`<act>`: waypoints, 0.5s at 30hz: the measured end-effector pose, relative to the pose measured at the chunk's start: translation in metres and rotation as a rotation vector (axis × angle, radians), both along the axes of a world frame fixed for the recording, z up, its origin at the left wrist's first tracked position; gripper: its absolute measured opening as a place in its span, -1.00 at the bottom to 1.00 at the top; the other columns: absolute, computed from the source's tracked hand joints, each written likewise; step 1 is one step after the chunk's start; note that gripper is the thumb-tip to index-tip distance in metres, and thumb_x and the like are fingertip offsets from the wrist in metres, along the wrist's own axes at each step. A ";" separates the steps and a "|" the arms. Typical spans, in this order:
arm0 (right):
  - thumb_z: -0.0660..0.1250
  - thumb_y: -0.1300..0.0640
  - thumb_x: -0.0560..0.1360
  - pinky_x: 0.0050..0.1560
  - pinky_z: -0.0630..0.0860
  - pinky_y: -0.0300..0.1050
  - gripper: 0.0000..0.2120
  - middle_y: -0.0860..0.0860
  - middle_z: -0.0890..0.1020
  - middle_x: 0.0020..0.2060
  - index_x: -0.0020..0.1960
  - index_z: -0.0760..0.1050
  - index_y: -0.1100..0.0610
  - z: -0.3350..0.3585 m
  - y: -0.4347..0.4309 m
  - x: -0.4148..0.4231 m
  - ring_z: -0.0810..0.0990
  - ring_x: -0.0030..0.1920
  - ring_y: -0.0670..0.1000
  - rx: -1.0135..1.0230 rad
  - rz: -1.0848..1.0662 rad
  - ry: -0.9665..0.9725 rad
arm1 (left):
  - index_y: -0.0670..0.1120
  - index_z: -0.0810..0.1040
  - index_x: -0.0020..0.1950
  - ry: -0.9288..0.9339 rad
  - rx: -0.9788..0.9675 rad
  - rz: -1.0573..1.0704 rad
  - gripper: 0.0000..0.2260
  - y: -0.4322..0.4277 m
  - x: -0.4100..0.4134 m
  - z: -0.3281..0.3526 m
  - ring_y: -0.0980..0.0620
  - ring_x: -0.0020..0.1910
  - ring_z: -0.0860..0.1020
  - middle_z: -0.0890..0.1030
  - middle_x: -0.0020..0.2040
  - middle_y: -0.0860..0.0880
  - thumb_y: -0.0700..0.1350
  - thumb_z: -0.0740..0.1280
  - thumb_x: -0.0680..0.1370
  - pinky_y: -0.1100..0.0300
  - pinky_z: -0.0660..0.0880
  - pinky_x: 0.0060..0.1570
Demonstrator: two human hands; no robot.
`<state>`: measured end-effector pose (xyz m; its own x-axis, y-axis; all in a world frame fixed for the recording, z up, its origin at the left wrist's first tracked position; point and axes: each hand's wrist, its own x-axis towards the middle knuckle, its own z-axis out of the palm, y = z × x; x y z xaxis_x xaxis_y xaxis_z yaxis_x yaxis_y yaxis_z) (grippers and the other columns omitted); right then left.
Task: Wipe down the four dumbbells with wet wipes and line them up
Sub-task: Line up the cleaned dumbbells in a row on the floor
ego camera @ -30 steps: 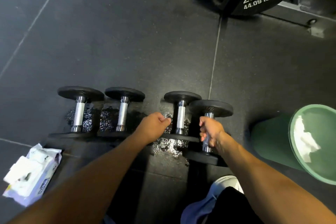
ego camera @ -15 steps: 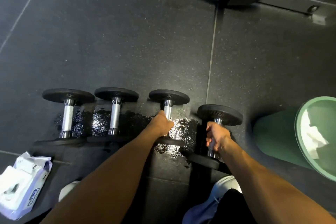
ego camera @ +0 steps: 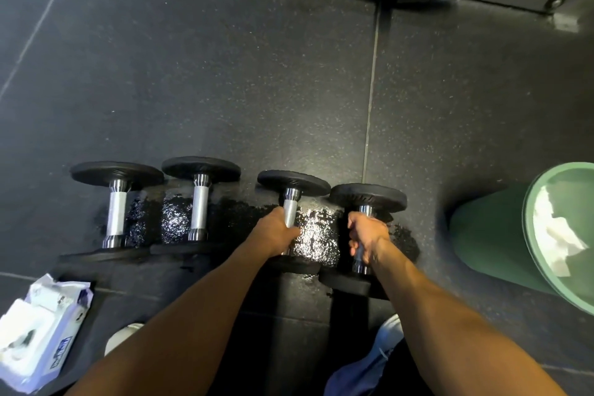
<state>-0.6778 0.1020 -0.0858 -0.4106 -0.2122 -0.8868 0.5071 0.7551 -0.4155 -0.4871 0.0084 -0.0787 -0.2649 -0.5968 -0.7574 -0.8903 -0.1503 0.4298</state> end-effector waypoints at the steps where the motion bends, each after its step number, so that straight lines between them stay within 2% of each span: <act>1: 0.30 0.27 0.47 -0.55 0.23 -0.24 -0.78 -0.01 0.34 -0.62 -0.31 0.36 0.11 -0.003 0.001 0.001 0.27 -0.63 -0.02 0.003 0.002 -0.010 | -0.17 0.45 0.39 -0.001 0.000 -0.005 -0.57 0.000 0.001 -0.001 -0.22 0.24 0.59 0.61 0.30 -0.23 -0.02 0.42 0.59 0.05 0.47 0.16; 6: 0.32 0.26 0.47 -0.53 0.22 -0.24 -0.77 -0.03 0.37 -0.63 -0.32 0.37 0.10 -0.007 0.001 0.003 0.28 -0.64 -0.04 0.027 -0.015 0.004 | -0.17 0.40 0.43 -0.014 0.045 -0.031 -0.54 0.001 0.001 0.004 -0.23 0.28 0.57 0.58 0.34 -0.24 0.03 0.36 0.63 0.04 0.46 0.20; 8: 0.32 0.25 0.48 -0.55 0.24 -0.24 -0.78 -0.04 0.38 -0.62 -0.31 0.39 0.10 -0.007 0.001 0.003 0.29 -0.63 -0.05 0.028 -0.005 0.014 | -0.17 0.45 0.42 -0.006 0.016 -0.019 -0.57 -0.002 0.005 0.013 -0.23 0.27 0.59 0.62 0.30 -0.23 0.04 0.33 0.64 0.04 0.47 0.21; 12: 0.33 0.23 0.52 -0.54 0.27 -0.22 -0.84 -0.04 0.40 -0.61 -0.23 0.44 0.13 -0.007 0.002 0.005 0.31 -0.62 -0.05 0.023 0.012 0.040 | -0.08 0.60 0.15 0.065 -0.265 0.121 -0.82 -0.028 0.028 0.043 -0.20 0.09 0.65 0.72 0.03 -0.15 -0.04 0.31 0.63 0.02 0.55 0.12; 14: 0.32 0.23 0.52 -0.54 0.26 -0.22 -0.84 -0.04 0.39 -0.61 -0.23 0.44 0.13 -0.009 0.001 0.004 0.31 -0.62 -0.05 0.016 0.010 0.043 | -0.09 0.56 0.06 0.012 -0.385 0.179 -0.85 -0.045 0.048 0.055 -0.21 0.03 0.63 0.68 -0.03 -0.13 -0.02 0.32 0.61 0.01 0.53 0.02; 15: 0.32 0.23 0.52 -0.54 0.25 -0.23 -0.84 -0.04 0.39 -0.61 -0.23 0.43 0.13 -0.010 0.001 0.004 0.31 -0.62 -0.05 0.015 0.009 0.040 | -0.11 0.53 0.08 -0.052 -0.415 0.184 -0.81 -0.053 0.059 0.058 -0.22 0.05 0.61 0.65 0.01 -0.14 0.01 0.34 0.61 0.00 0.50 0.00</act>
<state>-0.6738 0.1031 -0.0962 -0.4441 -0.2028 -0.8727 0.4831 0.7661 -0.4239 -0.4285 -0.0441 -0.0210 -0.0945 -0.8860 -0.4539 -0.8867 -0.1323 0.4429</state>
